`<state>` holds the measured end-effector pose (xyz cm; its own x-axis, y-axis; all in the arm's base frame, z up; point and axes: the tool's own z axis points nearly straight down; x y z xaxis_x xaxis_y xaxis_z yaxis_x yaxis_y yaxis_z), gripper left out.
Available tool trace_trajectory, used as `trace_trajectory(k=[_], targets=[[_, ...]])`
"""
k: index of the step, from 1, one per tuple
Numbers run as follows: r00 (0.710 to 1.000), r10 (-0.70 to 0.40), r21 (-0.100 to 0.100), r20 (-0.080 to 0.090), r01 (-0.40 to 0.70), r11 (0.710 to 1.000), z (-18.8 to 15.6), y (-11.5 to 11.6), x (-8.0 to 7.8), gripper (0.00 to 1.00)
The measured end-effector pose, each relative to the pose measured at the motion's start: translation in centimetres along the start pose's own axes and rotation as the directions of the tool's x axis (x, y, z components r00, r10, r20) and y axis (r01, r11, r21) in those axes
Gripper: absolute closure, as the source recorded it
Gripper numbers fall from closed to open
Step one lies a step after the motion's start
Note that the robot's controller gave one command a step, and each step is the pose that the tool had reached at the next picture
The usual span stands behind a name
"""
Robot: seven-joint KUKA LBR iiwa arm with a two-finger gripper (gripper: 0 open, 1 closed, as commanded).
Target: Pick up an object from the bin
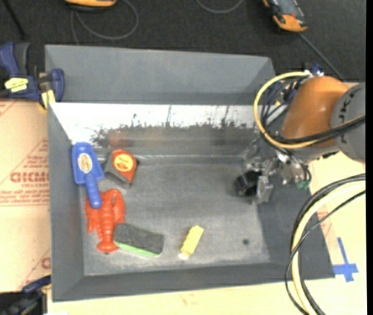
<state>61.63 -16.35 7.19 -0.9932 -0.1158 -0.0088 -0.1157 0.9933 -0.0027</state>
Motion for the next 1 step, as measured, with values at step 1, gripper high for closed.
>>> trace_trajectory(k=[1], targets=[[1.0,0.0,0.0,0.0,0.0,1.0,0.0,0.0,0.0,1.0]])
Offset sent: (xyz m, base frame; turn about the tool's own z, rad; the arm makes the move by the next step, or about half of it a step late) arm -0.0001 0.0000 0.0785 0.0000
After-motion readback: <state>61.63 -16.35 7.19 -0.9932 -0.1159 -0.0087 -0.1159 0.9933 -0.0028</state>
